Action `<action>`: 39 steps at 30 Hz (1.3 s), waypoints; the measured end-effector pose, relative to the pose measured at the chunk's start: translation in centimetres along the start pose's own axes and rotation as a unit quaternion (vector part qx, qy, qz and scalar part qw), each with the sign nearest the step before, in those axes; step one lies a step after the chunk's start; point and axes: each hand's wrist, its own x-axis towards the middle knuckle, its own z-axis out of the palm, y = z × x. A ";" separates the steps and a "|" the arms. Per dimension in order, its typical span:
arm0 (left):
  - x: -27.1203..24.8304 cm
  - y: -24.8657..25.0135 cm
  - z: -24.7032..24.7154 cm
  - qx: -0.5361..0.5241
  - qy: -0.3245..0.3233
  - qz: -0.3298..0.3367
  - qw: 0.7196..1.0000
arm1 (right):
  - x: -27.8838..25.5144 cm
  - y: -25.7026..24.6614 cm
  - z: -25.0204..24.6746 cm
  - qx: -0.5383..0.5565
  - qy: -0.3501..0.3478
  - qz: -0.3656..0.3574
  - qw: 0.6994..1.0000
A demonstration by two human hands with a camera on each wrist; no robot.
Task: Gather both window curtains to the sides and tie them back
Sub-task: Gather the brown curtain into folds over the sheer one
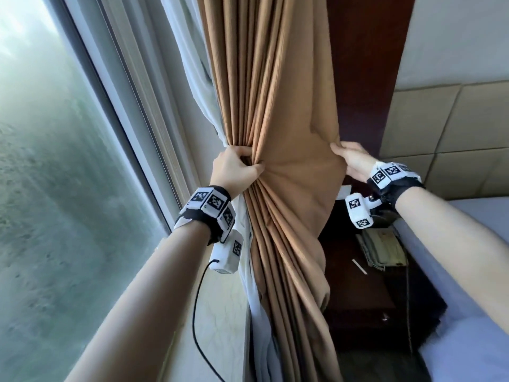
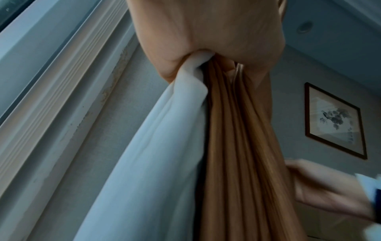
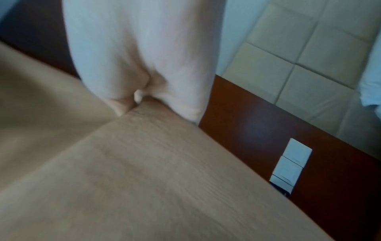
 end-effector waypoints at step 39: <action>-6.8 7.0 0.4 0.093 -0.012 -0.044 0.995 | -19.9 -0.4 7.9 -0.391 -0.193 -0.148 0.888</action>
